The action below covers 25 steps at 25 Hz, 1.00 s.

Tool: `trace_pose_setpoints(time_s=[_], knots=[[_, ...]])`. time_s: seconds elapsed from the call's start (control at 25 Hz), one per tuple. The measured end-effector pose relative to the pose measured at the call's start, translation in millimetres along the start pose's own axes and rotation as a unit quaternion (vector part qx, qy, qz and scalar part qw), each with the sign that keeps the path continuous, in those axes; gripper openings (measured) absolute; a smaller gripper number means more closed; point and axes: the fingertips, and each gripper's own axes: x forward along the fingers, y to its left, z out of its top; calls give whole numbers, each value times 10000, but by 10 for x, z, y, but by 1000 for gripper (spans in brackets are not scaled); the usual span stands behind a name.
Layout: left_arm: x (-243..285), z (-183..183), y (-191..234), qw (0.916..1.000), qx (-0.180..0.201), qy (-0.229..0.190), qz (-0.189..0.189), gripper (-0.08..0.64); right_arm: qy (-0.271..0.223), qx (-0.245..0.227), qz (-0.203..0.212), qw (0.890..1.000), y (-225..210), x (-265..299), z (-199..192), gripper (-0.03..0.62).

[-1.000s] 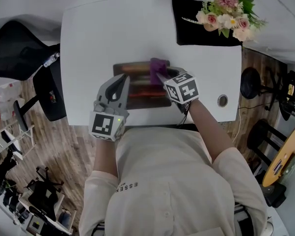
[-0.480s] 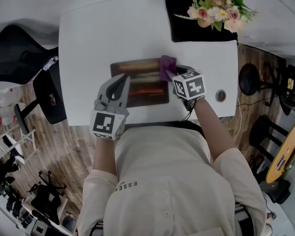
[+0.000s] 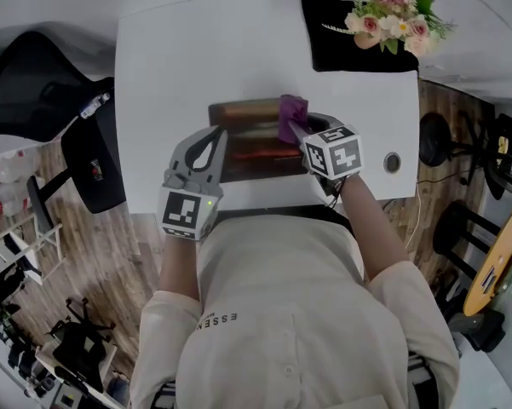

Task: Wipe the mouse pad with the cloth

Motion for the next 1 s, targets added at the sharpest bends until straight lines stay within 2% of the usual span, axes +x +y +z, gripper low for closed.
trace_pose_setpoints(time_s=[0.28, 0.56, 0.72, 1.0], knots=[[-314, -182, 355, 9999, -39, 60, 119, 3, 104, -321, 499, 9982, 798, 333, 78, 98], [-551, -389, 653, 9997, -119, 151, 130, 3, 387, -477, 895, 9941, 1464, 701, -22, 98], [-628, -457, 792, 9996, -123, 192, 142, 3, 455, -426, 940, 9936, 1632, 834, -59, 98], [-649, -556, 825, 9996, -157, 241, -1, 3, 450, -225, 753, 9959, 1617, 905, -85, 98]])
